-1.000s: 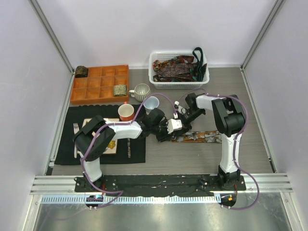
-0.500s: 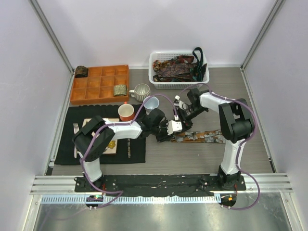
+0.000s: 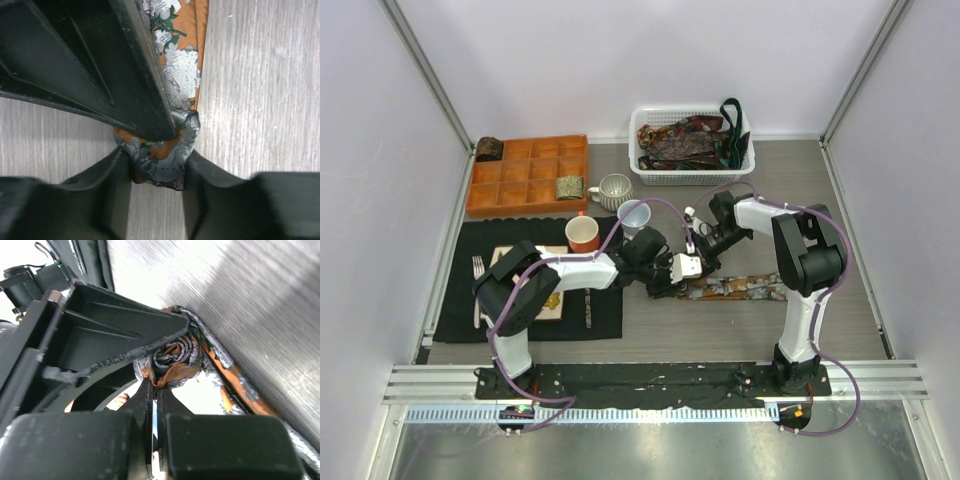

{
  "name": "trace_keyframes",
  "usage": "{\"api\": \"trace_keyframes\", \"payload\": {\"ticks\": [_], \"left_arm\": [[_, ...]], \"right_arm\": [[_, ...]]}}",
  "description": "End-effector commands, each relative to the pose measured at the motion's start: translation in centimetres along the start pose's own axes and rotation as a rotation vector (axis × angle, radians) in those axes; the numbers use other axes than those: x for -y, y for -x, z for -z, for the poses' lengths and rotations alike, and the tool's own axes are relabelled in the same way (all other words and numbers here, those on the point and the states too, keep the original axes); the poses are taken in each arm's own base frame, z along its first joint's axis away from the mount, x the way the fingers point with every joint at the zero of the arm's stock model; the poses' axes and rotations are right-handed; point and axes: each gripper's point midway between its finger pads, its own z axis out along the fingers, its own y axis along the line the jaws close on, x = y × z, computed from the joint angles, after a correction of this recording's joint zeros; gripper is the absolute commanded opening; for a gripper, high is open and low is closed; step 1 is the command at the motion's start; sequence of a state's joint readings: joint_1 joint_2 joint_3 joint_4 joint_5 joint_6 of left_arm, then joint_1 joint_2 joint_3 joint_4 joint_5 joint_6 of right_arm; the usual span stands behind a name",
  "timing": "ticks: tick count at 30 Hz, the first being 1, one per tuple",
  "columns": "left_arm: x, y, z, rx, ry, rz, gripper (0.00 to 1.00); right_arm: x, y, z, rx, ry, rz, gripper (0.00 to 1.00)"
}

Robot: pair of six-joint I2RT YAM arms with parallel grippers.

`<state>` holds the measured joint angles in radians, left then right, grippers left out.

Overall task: Roll the ties
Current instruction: Roll the tie at the center of the board.

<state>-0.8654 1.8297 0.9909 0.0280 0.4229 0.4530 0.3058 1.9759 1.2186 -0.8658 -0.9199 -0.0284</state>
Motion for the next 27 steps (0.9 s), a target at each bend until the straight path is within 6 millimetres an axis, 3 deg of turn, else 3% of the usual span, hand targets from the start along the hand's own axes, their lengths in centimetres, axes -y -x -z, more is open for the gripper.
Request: {"api": "trace_keyframes", "payload": {"ticks": [1,5,12,19,24,27], "left_arm": [[0.6,-3.2,-0.2,-0.108,-0.012,0.064,0.46],[-0.3,-1.5,0.5,-0.065,0.011,0.107,0.58],[0.8,2.9,1.6,0.078,-0.055,0.124,0.8],[0.5,5.1,0.5,0.132,-0.056,0.103,0.84],[0.0,5.0,-0.9,0.134,-0.037,0.161,0.84],[-0.3,4.5,-1.4,0.129,-0.02,0.168,0.79]], "right_arm": [[3.2,-2.2,-0.3,-0.06,-0.113,-0.015,0.01],[7.3,-1.9,-0.4,-0.068,-0.183,-0.062,0.01],[9.6,-1.7,0.1,-0.064,-0.3,-0.037,0.01],[10.9,-1.3,0.0,-0.045,-0.378,-0.027,0.01],[11.2,-0.3,-0.4,-0.017,-0.393,-0.027,0.01],[11.0,1.0,-0.8,0.005,-0.373,-0.012,0.01]]}}
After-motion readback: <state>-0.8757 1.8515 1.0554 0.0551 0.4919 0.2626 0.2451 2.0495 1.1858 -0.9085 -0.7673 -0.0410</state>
